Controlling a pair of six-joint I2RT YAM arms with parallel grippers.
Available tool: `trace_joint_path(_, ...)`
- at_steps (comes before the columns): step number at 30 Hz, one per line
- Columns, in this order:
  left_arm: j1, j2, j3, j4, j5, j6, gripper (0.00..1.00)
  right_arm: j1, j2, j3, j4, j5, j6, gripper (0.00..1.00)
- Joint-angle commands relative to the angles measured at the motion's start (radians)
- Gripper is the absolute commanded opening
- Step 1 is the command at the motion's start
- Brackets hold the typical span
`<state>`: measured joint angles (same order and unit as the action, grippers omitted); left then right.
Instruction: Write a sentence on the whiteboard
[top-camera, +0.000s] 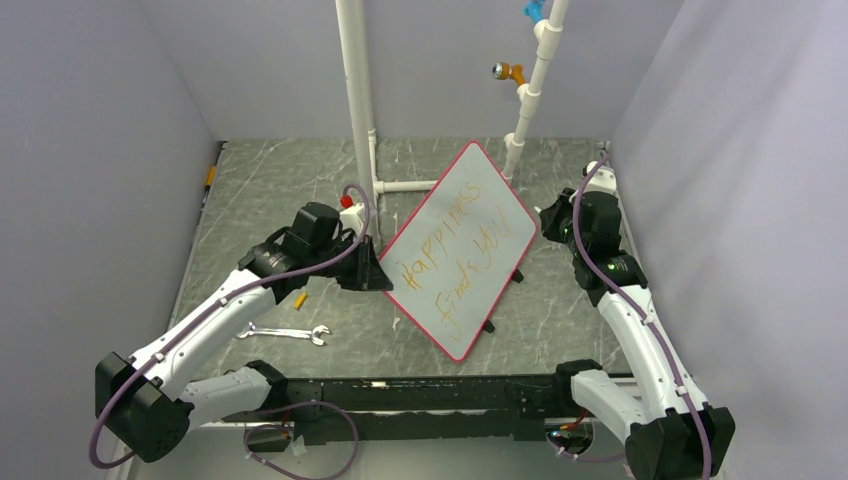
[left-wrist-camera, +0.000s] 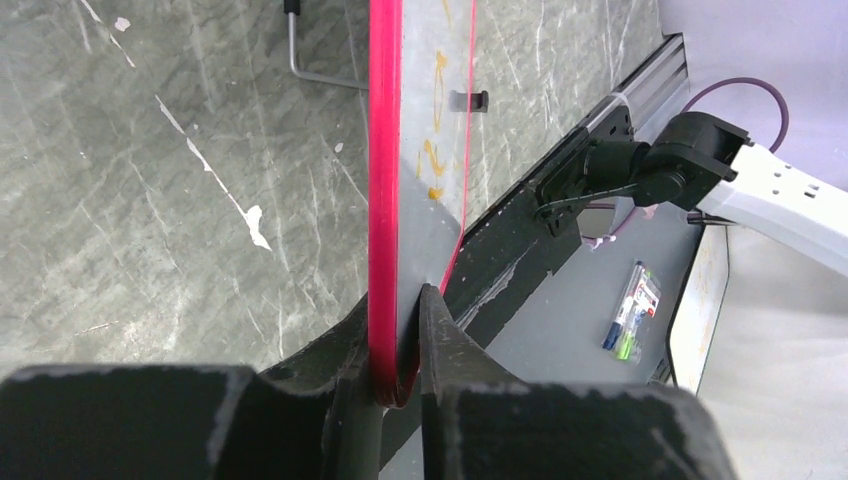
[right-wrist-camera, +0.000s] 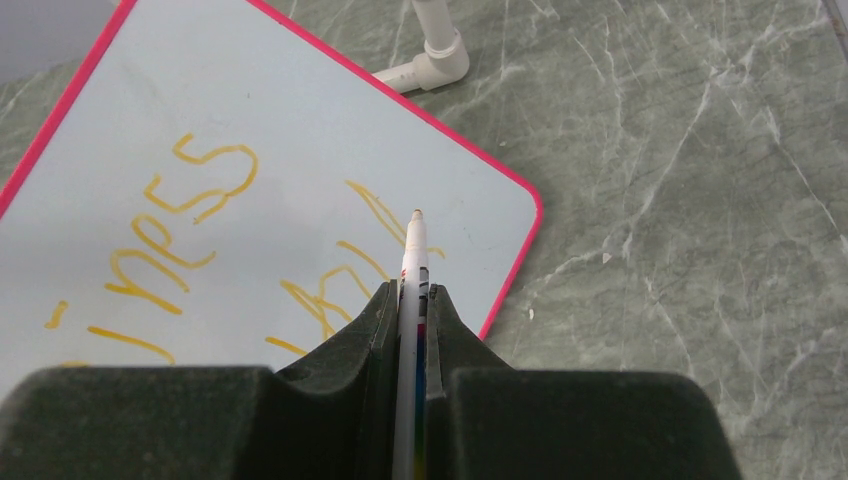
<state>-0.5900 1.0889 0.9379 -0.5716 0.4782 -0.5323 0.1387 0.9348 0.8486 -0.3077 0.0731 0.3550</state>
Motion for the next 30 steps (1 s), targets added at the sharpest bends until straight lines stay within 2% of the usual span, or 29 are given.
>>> trace_joint_path(1, -0.026, 0.004, 0.023, -0.087, -0.016, 0.097, 0.18, -0.001, -0.008, -0.003, 0.011, 0.002, -0.016, 0.0)
trace_joint_path(13, -0.027, -0.005, 0.002, -0.045, 0.01, 0.075, 0.32, -0.001, -0.005, -0.005, 0.015, 0.001, -0.014, 0.0)
trace_joint_path(23, -0.035, -0.004, 0.002, -0.045, 0.0, 0.075, 0.38, -0.001, -0.004, -0.003, 0.015, -0.002, -0.014, 0.0)
trace_joint_path(30, -0.036, -0.04, 0.012, -0.084, -0.071, 0.114, 0.53, -0.001, -0.005, 0.0, 0.01, 0.0, -0.019, 0.0)
